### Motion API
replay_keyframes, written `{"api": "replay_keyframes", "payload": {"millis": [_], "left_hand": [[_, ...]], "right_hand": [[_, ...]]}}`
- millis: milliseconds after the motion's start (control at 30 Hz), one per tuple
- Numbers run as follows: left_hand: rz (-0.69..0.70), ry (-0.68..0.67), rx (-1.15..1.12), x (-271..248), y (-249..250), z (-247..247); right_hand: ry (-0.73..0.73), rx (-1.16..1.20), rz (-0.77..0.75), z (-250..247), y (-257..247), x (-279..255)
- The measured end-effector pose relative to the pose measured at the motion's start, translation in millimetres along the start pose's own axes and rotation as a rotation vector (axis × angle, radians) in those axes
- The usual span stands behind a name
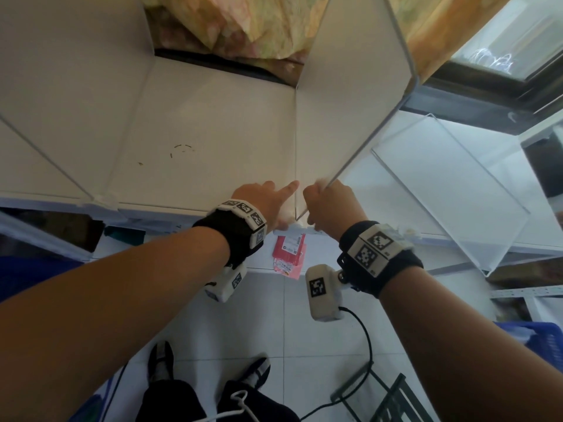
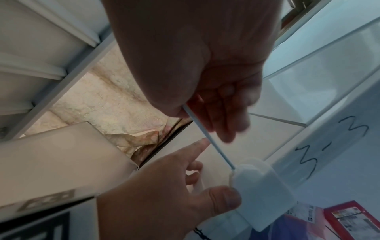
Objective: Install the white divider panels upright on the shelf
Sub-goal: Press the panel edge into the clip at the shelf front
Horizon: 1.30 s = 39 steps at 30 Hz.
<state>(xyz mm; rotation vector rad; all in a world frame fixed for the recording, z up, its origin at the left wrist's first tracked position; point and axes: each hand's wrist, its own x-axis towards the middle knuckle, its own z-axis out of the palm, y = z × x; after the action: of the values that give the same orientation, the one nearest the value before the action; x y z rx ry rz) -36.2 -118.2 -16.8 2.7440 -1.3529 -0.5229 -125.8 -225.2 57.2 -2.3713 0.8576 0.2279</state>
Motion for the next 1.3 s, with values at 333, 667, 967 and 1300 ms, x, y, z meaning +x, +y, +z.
{"api": "replay_keyframes", "payload": {"millis": [333, 667, 967, 1300], "left_hand": [[0.013, -0.004, 0.021, 1, 1, 0], [0.023, 0.016, 0.034, 2, 1, 2], [0.021, -0.018, -0.019, 4, -2, 5], [-0.036, -0.002, -0.051, -5, 9, 1]], "right_hand": [[-0.091, -0.249, -0.051, -3, -8, 1], [-0.089, -0.306, -0.016, 2, 10, 5], [-0.101, -0.45, -0.023, 21, 4, 1], [-0.076, -0.12, 0.003, 21, 7, -4]]}}
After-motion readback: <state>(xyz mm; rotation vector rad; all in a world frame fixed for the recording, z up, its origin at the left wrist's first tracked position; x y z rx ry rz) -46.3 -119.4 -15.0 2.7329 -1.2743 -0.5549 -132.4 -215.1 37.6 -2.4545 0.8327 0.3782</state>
